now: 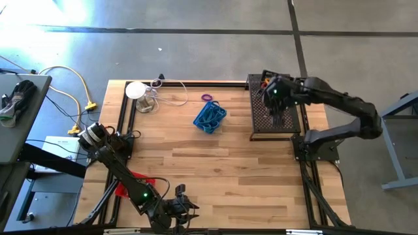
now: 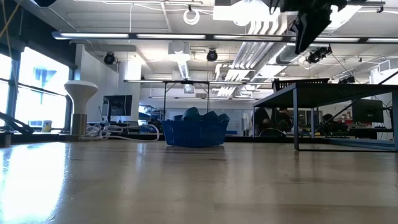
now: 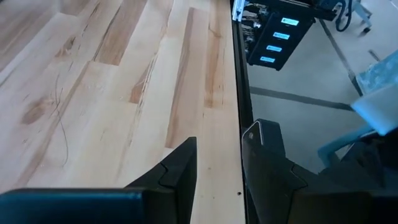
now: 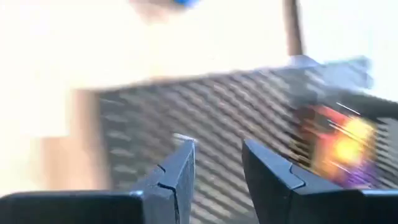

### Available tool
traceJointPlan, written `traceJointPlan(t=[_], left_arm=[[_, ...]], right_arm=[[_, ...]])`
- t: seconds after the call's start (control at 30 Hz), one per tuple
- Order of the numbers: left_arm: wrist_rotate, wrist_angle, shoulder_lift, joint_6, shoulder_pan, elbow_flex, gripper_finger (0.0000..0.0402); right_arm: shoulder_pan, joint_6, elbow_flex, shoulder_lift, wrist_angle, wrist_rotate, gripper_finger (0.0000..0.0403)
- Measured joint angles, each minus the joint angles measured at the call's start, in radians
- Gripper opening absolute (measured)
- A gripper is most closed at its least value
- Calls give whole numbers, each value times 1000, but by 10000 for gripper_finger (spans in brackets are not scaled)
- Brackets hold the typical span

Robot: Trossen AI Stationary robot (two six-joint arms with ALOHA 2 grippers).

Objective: Pick & Place Office Desk Supplies
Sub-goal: Put the blue bin on the shelf

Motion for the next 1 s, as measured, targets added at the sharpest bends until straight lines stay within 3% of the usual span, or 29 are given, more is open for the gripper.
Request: traceJointPlan(t=[0.13, 0.4, 0.67, 0.9, 1.0], left_arm=[[0, 1, 0, 24, 7, 0, 124], [-4, 0, 0, 26, 5, 0, 124], [-3, -3, 0, 25, -14, 0, 124], [-3, -4, 0, 25, -36, 0, 124], [-2, -4, 0, 23, -47, 0, 124]], right_arm=[[127, 51, -7, 9, 45, -172, 122], [320, 52, -128, 93, 335, -177, 121], [349, 36, -155, 290, 552, 17, 121], [317, -202, -155, 476, 703, 42, 121], [307, -289, -155, 529, 816, 105, 121]])
